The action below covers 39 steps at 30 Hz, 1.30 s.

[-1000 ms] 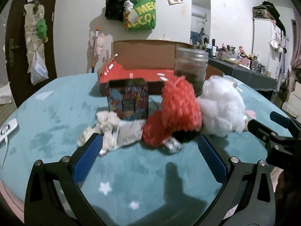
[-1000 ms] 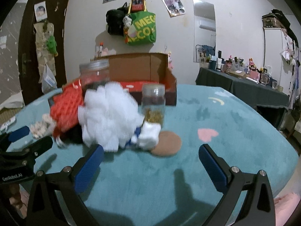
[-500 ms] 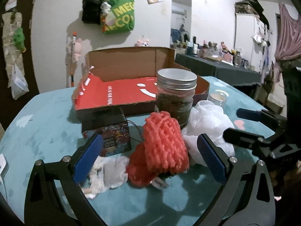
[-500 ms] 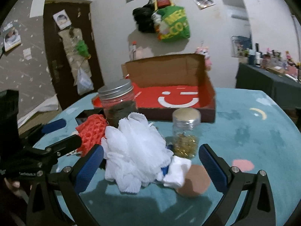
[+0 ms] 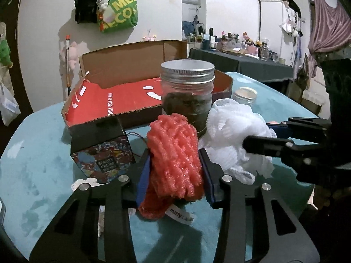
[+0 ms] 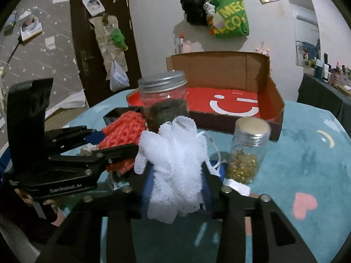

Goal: Organize soft objects
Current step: 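Grasp the red mesh net with the left tool while the right grasps the white bath puff, then carry the red net and white puff with both tools into the red-lined box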

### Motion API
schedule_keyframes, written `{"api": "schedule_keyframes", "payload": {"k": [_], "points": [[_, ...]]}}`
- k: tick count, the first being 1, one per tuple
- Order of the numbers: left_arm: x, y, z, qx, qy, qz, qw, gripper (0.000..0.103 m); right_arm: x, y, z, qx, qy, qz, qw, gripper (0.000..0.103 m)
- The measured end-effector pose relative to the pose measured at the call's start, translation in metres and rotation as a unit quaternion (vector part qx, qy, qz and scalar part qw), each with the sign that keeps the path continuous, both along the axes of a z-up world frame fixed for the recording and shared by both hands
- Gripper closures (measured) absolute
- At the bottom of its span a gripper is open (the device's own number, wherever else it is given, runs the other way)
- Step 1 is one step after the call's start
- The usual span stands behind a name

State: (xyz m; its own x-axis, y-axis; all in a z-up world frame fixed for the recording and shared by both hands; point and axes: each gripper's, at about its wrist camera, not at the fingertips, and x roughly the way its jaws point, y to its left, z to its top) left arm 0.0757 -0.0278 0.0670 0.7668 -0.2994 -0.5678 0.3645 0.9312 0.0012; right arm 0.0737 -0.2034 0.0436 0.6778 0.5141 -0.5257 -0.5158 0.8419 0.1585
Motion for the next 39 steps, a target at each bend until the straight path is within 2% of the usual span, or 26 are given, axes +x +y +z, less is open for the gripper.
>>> {"api": "schedule_keyframes", "payload": {"k": [5, 24, 32, 39], "points": [[-0.007, 0.006, 0.009, -0.008, -0.009, 0.002, 0.9999, 0.064, -0.006, -0.006, 0.005, 0.013, -0.006, -0.007, 1.0, 0.075], [-0.018, 0.036, 0.058, -0.023, -0.06, 0.023, 0.9977, 0.064, -0.027, -0.03, 0.061, 0.035, -0.076, -0.026, 0.996, 0.076], [-0.003, 0.049, 0.082, -0.029, -0.077, 0.026, 0.9963, 0.064, -0.019, -0.038, 0.085, 0.034, -0.105, -0.036, 0.993, 0.076], [0.029, 0.054, 0.097, -0.029, -0.062, 0.003, 0.9976, 0.064, 0.007, -0.04, 0.106, 0.022, -0.12, -0.03, 0.992, 0.076]]}}
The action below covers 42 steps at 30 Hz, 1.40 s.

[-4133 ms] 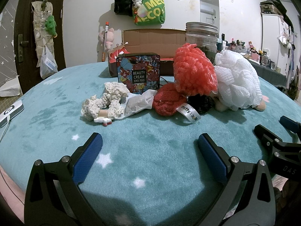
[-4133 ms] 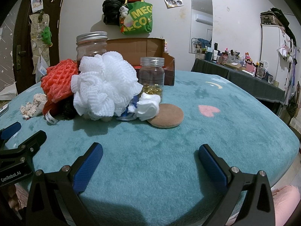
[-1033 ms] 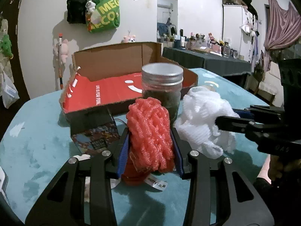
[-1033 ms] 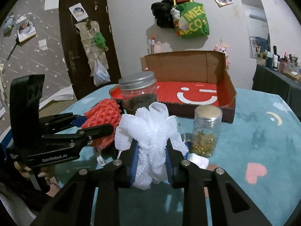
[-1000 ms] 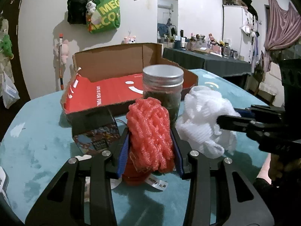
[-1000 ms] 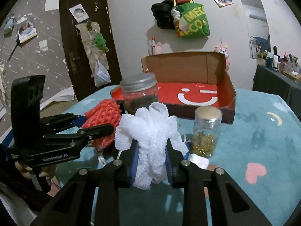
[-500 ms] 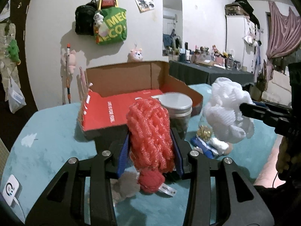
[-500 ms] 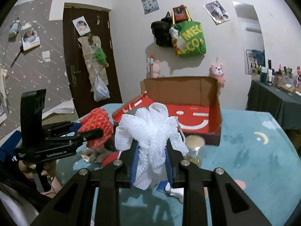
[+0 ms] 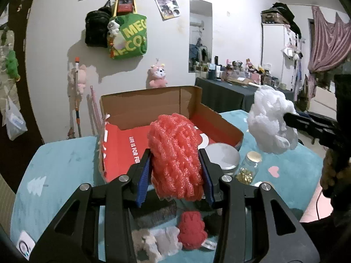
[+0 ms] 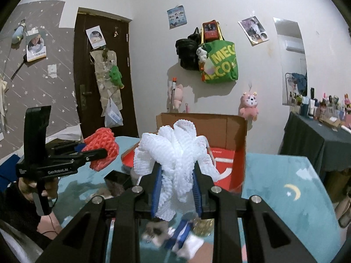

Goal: Organize soft objects
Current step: 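Carry the red net and white puff with both tools into the red-lined box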

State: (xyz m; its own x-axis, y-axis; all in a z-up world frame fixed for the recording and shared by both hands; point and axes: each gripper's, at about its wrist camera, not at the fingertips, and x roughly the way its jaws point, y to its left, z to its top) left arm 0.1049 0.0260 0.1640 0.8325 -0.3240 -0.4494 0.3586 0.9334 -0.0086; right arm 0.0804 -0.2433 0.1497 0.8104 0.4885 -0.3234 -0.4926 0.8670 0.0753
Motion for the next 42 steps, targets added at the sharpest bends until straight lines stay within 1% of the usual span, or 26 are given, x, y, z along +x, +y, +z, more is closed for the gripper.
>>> {"api": "schedule_keyframes", "payload": {"k": [4, 11, 20, 22, 25, 28, 30, 37, 42], "points": [[0.018, -0.004, 0.008, 0.017, 0.003, -0.014, 0.9998, 0.064, 0.019, 0.002, 0.009, -0.012, 0.001, 0.007, 1.0, 0.076], [0.065, -0.012, 0.013, 0.034, 0.043, -0.048, 0.9973, 0.064, 0.064, 0.016, 0.022, -0.05, 0.015, 0.028, 0.998, 0.076], [0.136, -0.031, 0.006, 0.076, 0.094, -0.067, 0.9904, 0.064, 0.137, 0.039, 0.022, -0.098, 0.063, 0.043, 0.992, 0.076], [0.153, -0.036, 0.003, 0.084, 0.108, -0.069, 0.9881, 0.064, 0.157, 0.047, 0.018, -0.112, 0.078, 0.043, 0.99, 0.076], [0.179, -0.043, -0.005, 0.108, 0.121, -0.066, 0.9845, 0.064, 0.186, 0.058, 0.01, -0.136, 0.1, 0.036, 0.985, 0.076], [0.206, -0.048, -0.017, 0.125, 0.142, -0.062, 0.98, 0.064, 0.215, 0.065, -0.001, -0.145, 0.13, 0.032, 0.98, 0.076], [0.223, -0.05, -0.026, 0.135, 0.152, -0.059, 0.9774, 0.064, 0.236, 0.069, -0.01, -0.159, 0.148, 0.022, 0.976, 0.076], [0.283, -0.053, -0.059, 0.138, 0.201, -0.054, 0.9683, 0.064, 0.302, 0.08, -0.04, -0.188, 0.203, -0.006, 0.961, 0.076], [0.311, -0.06, -0.075, 0.141, 0.223, -0.042, 0.9637, 0.064, 0.336, 0.087, -0.058, -0.199, 0.236, -0.023, 0.951, 0.076]]}}
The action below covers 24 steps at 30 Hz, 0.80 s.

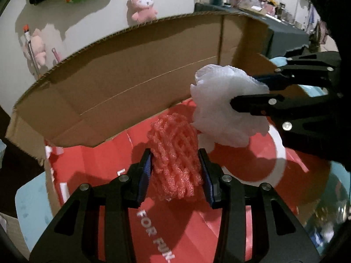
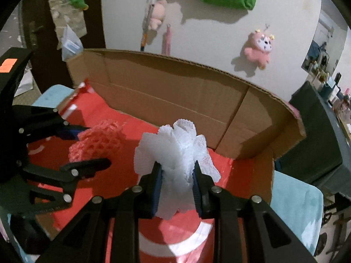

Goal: Organize soft objects
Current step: 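Carry the red net and white puff with both tools into the red-lined box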

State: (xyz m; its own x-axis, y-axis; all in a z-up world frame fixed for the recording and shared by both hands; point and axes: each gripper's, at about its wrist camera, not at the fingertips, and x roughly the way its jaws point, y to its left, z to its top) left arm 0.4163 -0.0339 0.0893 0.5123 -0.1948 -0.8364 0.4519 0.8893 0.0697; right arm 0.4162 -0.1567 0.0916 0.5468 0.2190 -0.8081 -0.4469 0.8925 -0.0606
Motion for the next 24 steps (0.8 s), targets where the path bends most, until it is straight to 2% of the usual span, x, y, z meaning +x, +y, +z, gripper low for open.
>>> {"api": "schedule_keyframes", "payload": {"k": [7, 17, 24], "points": [[0.018, -0.003, -0.016, 0.031, 0.004, 0.023, 0.9992, 0.063, 0.027, 0.004, -0.017, -0.01, 0.024, -0.022, 0.999, 0.074], [0.011, -0.002, -0.013, 0.029, -0.003, 0.024, 0.9993, 0.059, 0.034, 0.001, -0.022, -0.005, 0.032, -0.03, 0.999, 0.062], [0.003, -0.002, -0.011, 0.033, -0.007, 0.011, 0.9994, 0.052, 0.038, 0.0, -0.023, -0.002, 0.04, -0.032, 0.999, 0.054]]}}
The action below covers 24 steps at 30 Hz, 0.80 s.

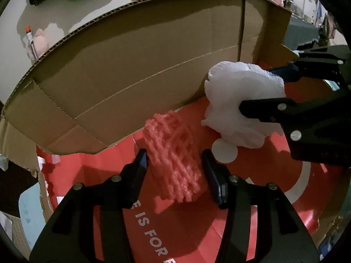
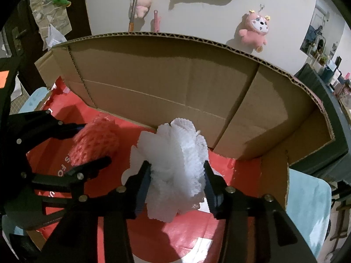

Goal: Organize soft objects
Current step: 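Carry the red net and white puff with both tools into the red-lined box, then open both tools to release the net and puff in the box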

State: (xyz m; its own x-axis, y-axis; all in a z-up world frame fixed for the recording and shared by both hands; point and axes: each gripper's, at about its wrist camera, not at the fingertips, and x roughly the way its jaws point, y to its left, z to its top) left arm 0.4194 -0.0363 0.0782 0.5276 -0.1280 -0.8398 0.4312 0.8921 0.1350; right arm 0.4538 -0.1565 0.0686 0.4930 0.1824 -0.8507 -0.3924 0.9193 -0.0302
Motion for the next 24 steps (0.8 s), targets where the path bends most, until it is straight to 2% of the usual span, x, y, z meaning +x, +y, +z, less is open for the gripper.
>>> {"api": "schedule_keyframes", "payload": {"k": [4, 10, 15, 17, 22, 24], "points": [[0.0, -0.002, -0.003, 0.009, -0.002, 0.004, 1.0, 0.046, 0.002, 0.0, -0.001, 0.003, 0.003, -0.002, 1.0, 0.049], [-0.003, -0.001, 0.001, 0.0, -0.005, 0.01, 0.9999, 0.038, 0.003, -0.001, 0.0, 0.006, 0.008, -0.004, 1.0, 0.04], [-0.007, 0.002, 0.009, -0.013, -0.013, 0.012, 0.9998, 0.031, 0.005, -0.004, 0.003, 0.012, 0.01, -0.004, 1.0, 0.026], [-0.005, 0.005, 0.016, -0.02, -0.015, 0.013, 0.9996, 0.029, 0.004, -0.005, 0.004, 0.01, 0.007, -0.007, 1.0, 0.022], [-0.02, 0.012, 0.032, -0.036, -0.023, 0.025, 0.9988, 0.028, -0.002, -0.01, 0.012, 0.016, 0.001, -0.015, 1.0, 0.02], [-0.019, 0.011, 0.031, -0.044, -0.027, 0.029, 0.9983, 0.028, -0.008, -0.011, 0.018, 0.017, -0.006, -0.018, 1.0, 0.016]]}}
